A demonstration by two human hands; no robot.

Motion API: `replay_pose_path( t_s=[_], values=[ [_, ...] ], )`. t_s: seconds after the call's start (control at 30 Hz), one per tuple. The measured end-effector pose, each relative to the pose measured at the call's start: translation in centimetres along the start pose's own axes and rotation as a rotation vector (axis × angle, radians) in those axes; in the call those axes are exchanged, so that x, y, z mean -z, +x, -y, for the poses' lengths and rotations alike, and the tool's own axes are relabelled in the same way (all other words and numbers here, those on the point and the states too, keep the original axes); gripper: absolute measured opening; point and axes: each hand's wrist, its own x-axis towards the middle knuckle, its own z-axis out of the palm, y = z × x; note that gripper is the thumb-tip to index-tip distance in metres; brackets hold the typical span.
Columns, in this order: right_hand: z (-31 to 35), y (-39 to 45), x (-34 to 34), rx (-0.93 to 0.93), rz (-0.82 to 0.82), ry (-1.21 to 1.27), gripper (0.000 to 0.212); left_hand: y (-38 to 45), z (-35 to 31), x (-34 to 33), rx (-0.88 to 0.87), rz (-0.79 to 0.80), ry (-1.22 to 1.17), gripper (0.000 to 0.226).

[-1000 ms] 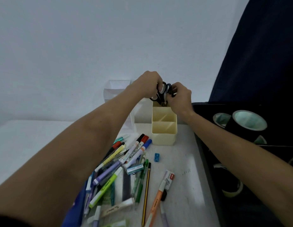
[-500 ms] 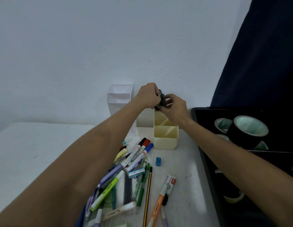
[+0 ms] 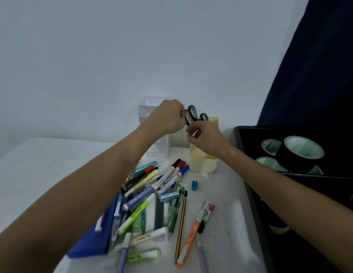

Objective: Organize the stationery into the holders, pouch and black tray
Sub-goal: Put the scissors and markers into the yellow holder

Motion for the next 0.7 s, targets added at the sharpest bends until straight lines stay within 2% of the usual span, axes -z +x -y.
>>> replay_pose_path(
  t_s=[0.17, 0.27, 0.43, 0.6, 0.7],
  values=[
    [1.4, -2.2, -2.7, 0.19, 0.412, -0.166, 0.013, -4.1, 3.6, -1.3, 0.107, 0.376, 0.034, 0.013],
    [1.9, -3.3, -4.9, 0.227, 0.558, -0.274, 0.019, -6.4, 5.7, -3.0, 0.158, 0.524, 0.057, 0.016],
    [2.0, -4.1, -6.7, 0.241, 0.667, -0.354, 0.029, -9.0, 7.3, -4.8, 0.232, 0.612, -0.004, 0.017],
    [2.1, -4.3, -7.3, 0.296, 0.704, -0.355, 0.025, -10.0, 7.8, -5.8, 0.29, 0.653, -0.01, 0.03],
    [2.1, -4.5, -7.6, 0.304, 0.706, -0.331, 0.024, -10.4, 7.7, -6.2, 0.316, 0.663, -0.024, 0.03]
  ],
)
